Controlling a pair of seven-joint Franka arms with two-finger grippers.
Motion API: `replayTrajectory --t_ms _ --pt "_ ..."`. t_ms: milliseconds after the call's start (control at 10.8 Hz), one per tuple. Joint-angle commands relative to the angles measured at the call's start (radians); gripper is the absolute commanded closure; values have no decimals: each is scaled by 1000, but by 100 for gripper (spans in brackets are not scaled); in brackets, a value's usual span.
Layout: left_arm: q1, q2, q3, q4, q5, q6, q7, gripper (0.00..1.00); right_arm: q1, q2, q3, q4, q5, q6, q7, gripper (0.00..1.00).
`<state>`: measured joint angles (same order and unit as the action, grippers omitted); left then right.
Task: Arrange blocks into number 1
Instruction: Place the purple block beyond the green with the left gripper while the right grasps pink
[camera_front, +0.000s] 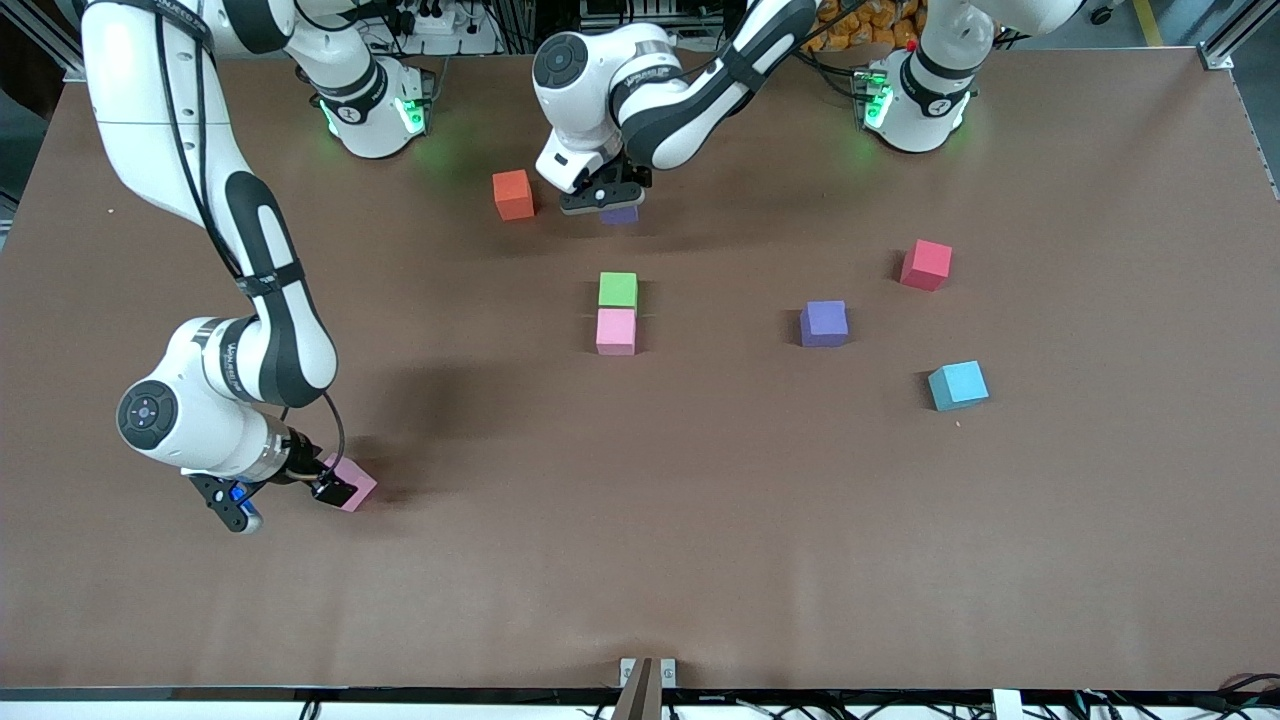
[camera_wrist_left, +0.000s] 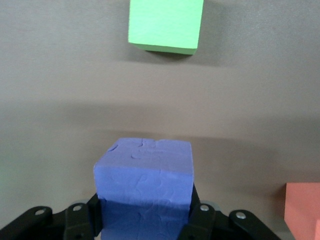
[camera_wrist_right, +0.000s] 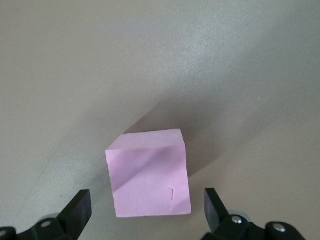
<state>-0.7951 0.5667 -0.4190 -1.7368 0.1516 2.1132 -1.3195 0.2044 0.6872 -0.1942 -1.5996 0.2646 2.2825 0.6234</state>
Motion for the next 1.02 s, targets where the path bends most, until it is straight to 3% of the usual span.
replayTrajectory --t_ms 0,924 --pt "13 68 0 5 41 85 26 100 7 32 -16 37 16 -15 -17 0" --pt "23 145 35 29 132 117 66 100 33 94 -39 49 18 -5 -30 3"
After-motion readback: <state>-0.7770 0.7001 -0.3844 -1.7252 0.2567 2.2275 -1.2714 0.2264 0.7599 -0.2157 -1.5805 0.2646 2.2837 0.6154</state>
